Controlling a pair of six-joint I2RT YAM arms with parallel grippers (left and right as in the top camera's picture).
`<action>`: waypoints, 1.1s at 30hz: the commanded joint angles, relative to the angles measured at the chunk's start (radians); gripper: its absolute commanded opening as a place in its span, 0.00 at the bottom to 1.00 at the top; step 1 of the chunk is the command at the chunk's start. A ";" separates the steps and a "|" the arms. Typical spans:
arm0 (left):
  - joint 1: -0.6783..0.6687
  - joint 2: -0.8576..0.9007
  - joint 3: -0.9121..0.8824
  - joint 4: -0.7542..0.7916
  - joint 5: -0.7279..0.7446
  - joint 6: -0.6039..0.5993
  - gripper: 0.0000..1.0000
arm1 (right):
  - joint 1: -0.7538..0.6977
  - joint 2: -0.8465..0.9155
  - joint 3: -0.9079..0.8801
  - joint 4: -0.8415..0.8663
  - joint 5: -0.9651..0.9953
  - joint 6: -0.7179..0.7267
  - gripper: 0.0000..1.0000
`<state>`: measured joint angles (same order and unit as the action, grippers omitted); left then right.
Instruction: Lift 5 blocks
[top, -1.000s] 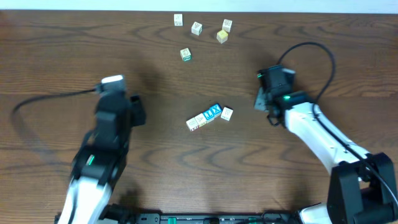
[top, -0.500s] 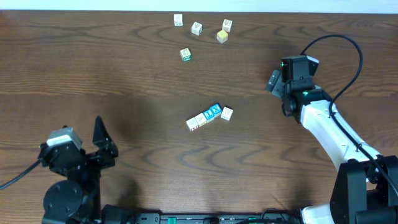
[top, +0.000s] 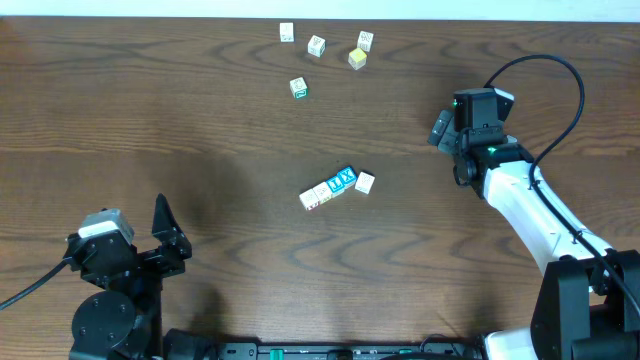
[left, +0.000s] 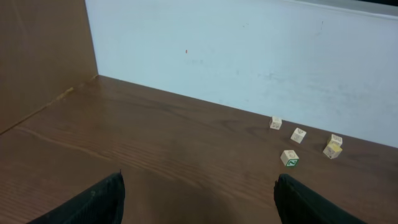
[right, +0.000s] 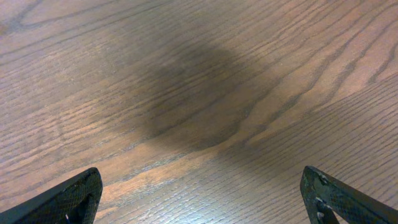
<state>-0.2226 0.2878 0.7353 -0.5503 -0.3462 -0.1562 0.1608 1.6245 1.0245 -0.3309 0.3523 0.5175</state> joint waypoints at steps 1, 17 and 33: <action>0.003 -0.005 0.000 0.002 -0.011 0.010 0.77 | -0.004 -0.011 0.008 -0.002 0.020 -0.003 0.99; 0.003 -0.005 0.000 0.000 -0.011 0.010 0.78 | -0.004 -0.011 0.008 -0.002 0.020 -0.003 0.99; 0.003 0.005 -0.059 0.120 -0.015 0.038 0.78 | -0.004 -0.011 0.008 -0.002 0.020 -0.003 0.99</action>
<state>-0.2226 0.2882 0.7208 -0.5133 -0.3439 -0.1551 0.1608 1.6245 1.0245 -0.3317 0.3523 0.5175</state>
